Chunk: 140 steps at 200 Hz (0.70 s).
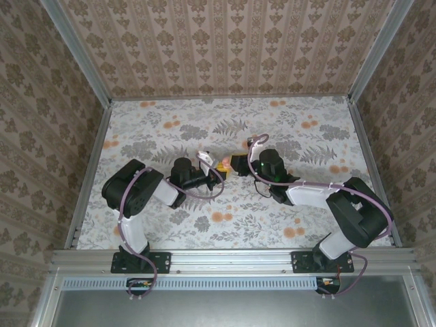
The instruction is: Insert the wireless bluetooth earbuds into the charging case
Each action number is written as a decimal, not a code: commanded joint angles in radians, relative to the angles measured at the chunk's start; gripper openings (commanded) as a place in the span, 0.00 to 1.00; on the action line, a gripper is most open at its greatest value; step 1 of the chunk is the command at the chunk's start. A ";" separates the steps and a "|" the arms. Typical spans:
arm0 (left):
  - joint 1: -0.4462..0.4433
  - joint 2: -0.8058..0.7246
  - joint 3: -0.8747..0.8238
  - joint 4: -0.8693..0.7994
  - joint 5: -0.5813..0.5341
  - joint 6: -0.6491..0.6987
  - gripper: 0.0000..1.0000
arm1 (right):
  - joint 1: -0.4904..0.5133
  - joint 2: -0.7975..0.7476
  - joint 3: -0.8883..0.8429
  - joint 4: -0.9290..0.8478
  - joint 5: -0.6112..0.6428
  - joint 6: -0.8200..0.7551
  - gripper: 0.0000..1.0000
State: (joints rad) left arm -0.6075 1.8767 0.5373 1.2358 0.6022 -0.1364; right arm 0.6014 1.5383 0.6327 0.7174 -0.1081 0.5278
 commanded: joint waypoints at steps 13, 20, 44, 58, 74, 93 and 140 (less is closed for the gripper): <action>0.005 0.000 0.028 0.052 0.013 -0.043 0.12 | 0.012 0.020 0.012 0.069 0.011 -0.009 0.22; 0.005 -0.002 0.029 0.052 0.012 -0.046 0.12 | 0.014 0.025 0.013 0.072 0.012 -0.008 0.22; 0.008 -0.007 0.036 0.054 0.013 -0.058 0.12 | 0.020 0.040 0.015 0.083 0.012 -0.004 0.22; 0.011 -0.013 0.038 0.054 0.013 -0.065 0.12 | 0.023 0.046 0.015 0.086 0.013 -0.001 0.22; 0.012 -0.016 0.041 0.056 0.019 -0.076 0.12 | 0.024 0.052 0.012 0.091 0.018 0.000 0.21; 0.012 -0.022 0.043 0.056 0.025 -0.081 0.12 | 0.026 0.060 0.007 0.100 0.022 0.002 0.21; 0.017 -0.047 0.034 0.056 0.021 -0.088 0.12 | 0.028 0.063 -0.004 0.114 0.031 0.004 0.21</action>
State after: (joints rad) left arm -0.6003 1.8725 0.5602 1.2499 0.6060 -0.2005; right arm 0.6201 1.5887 0.6331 0.7830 -0.0959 0.5282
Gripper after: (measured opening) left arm 0.179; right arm 0.217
